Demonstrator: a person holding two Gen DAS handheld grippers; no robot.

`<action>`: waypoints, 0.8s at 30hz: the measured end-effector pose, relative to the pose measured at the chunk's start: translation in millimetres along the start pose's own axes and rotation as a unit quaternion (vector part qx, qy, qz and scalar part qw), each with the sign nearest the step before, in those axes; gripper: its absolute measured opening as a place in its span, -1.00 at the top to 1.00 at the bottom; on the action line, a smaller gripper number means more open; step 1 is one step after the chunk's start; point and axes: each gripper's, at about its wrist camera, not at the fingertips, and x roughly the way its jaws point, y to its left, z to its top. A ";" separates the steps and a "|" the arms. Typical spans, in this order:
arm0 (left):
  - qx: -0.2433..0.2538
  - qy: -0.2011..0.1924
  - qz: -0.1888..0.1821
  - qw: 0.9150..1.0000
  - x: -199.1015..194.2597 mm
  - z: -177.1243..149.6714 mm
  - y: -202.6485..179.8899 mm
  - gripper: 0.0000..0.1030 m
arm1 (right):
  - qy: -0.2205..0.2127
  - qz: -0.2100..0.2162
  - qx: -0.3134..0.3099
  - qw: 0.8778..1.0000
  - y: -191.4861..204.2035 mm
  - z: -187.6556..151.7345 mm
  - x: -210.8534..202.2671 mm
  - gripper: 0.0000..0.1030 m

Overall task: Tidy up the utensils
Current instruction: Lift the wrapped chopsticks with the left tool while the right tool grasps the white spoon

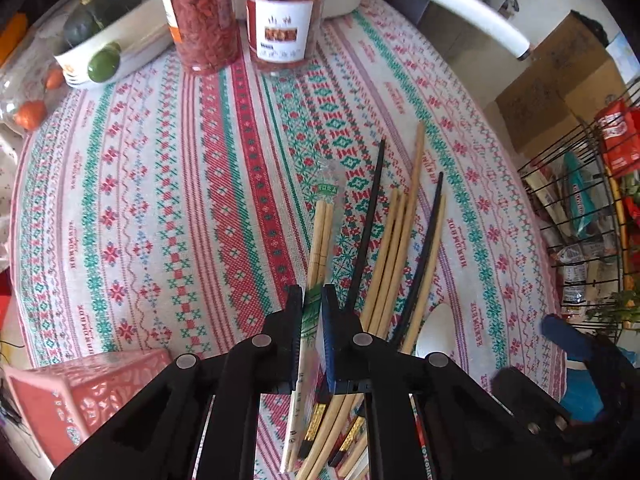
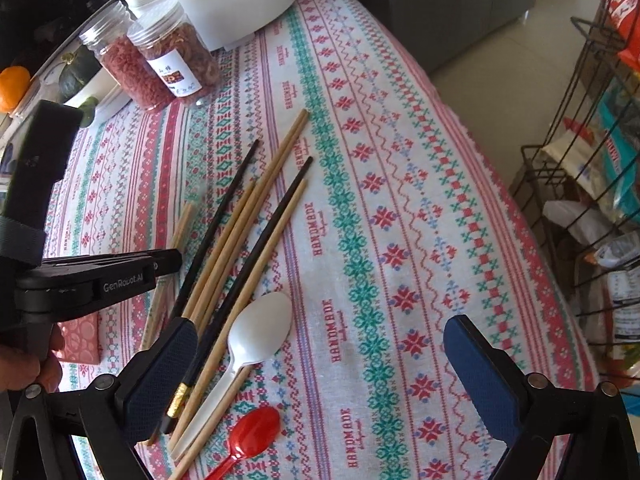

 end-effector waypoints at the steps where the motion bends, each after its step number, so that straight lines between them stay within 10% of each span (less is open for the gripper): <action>1: 0.001 -0.017 -0.007 1.000 -13.2 -4.6 2.5 0.91 | 0.010 0.008 0.002 1.000 2.0 -0.8 4.2 -0.77; 13: 0.007 -0.174 -0.066 0.983 -137.7 -110.3 37.6 0.91 | 0.083 0.010 0.004 0.997 31.0 -12.2 59.5 0.04; 24: 0.000 -0.191 -0.083 0.978 -152.8 -157.2 49.7 0.91 | 0.052 -0.027 0.006 0.998 55.7 -13.4 71.6 0.29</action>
